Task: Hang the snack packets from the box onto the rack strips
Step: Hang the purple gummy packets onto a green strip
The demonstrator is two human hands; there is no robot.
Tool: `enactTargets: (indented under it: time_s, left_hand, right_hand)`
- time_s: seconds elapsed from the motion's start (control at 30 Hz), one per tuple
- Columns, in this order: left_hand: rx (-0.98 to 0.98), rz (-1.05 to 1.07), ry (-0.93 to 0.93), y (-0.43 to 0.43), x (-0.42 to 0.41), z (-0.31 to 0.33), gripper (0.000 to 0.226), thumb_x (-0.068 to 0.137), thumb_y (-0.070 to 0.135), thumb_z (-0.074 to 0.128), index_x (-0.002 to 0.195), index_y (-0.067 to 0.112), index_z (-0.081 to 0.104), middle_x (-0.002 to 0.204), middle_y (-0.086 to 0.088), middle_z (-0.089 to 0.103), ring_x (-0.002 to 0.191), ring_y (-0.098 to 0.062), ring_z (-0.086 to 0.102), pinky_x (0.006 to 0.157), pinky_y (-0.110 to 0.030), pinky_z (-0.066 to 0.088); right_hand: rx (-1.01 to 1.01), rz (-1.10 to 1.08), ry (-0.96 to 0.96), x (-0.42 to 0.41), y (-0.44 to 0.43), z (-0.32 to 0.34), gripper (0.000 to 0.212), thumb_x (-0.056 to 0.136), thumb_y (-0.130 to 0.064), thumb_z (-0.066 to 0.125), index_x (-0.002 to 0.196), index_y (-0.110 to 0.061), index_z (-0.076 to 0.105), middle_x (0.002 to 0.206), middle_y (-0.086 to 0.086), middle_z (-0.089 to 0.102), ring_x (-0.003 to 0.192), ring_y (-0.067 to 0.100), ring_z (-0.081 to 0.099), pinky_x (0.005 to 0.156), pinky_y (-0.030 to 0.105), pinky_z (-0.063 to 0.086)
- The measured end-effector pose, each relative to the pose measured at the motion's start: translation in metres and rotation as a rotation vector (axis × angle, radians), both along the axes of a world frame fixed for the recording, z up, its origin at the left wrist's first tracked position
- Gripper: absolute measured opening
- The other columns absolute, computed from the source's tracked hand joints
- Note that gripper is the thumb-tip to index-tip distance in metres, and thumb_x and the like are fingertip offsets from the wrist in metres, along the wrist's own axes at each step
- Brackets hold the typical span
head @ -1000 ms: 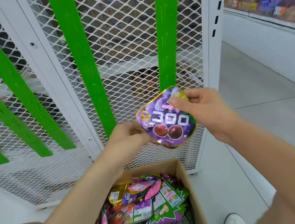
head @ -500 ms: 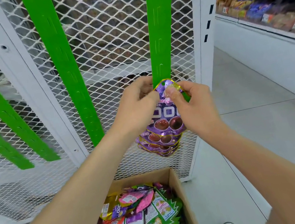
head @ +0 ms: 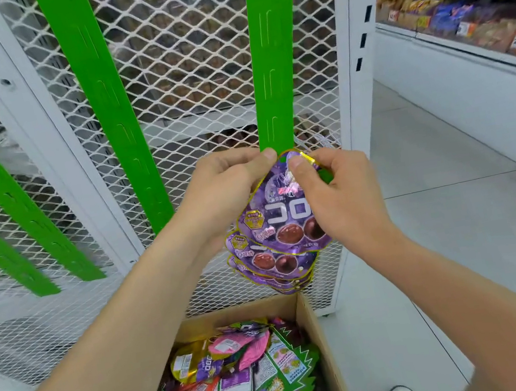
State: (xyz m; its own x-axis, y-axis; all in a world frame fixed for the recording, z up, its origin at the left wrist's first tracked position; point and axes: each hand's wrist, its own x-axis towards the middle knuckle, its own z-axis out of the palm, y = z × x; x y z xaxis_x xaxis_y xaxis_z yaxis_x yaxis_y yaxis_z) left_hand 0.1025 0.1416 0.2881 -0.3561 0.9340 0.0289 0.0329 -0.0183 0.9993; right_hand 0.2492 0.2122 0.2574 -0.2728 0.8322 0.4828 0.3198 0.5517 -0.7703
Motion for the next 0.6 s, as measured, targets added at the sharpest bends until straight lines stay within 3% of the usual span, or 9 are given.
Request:
enactTargets:
  time_s: [0.13,0.27,0.37,0.47,0.6]
  left_hand:
    - [-0.043,0.043,0.067,-0.002,-0.006,0.000,0.018,0.099,0.028,0.072,0.084,0.019,0.077,0.067,0.013,0.067,0.064,-0.005,0.057,0.063,-0.021,0.045]
    - [-0.004,0.051,0.065,-0.009,-0.004,-0.001,0.023,0.103,0.021,0.066,0.081,0.017,0.074,0.058,0.016,0.066,0.054,0.004,0.056,0.057,-0.011,0.045]
    - [0.013,0.087,0.042,-0.013,-0.007,0.000,0.024,0.102,0.021,0.069,0.079,0.017,0.075,0.058,0.016,0.065,0.055,0.001,0.054,0.061,-0.013,0.046]
    - [-0.047,0.130,0.011,-0.015,-0.012,0.002,0.021,0.096,0.026,0.076,0.077,0.020,0.079,0.061,0.014,0.065,0.061,-0.005,0.056,0.069,-0.027,0.048]
    - [-0.075,0.104,-0.066,-0.020,-0.009,0.008,0.017,0.095,0.024,0.075,0.081,0.015,0.079,0.071,0.002,0.071,0.060,-0.012,0.063,0.060,-0.021,0.050]
  right_hand:
    - [-0.018,0.014,-0.129,0.003,-0.002,-0.006,0.049,0.100,-0.035,0.064,0.065,-0.002,0.054,0.048,0.004,0.038,0.050,0.013,0.029,0.048,0.027,0.027]
    - [0.007,0.075,-0.293,0.004,-0.005,-0.013,0.048,0.101,-0.037,0.062,0.070,0.000,0.059,0.052,0.008,0.042,0.053,0.021,0.036,0.052,0.026,0.034]
    - [0.087,0.050,-0.171,0.003,-0.007,-0.006,0.040,0.101,-0.032,0.060,0.070,-0.006,0.058,0.057,0.007,0.049,0.059,0.021,0.043,0.058,0.034,0.035]
    - [0.128,0.085,-0.041,0.004,-0.014,0.004,0.036,0.100,-0.024,0.064,0.067,-0.011,0.057,0.055,0.001,0.045,0.054,0.014,0.040,0.054,0.026,0.032]
    - [0.168,0.094,-0.007,-0.003,-0.025,0.007,0.038,0.100,-0.025,0.064,0.067,-0.007,0.057,0.055,0.007,0.044,0.055,0.021,0.041,0.055,0.035,0.036]
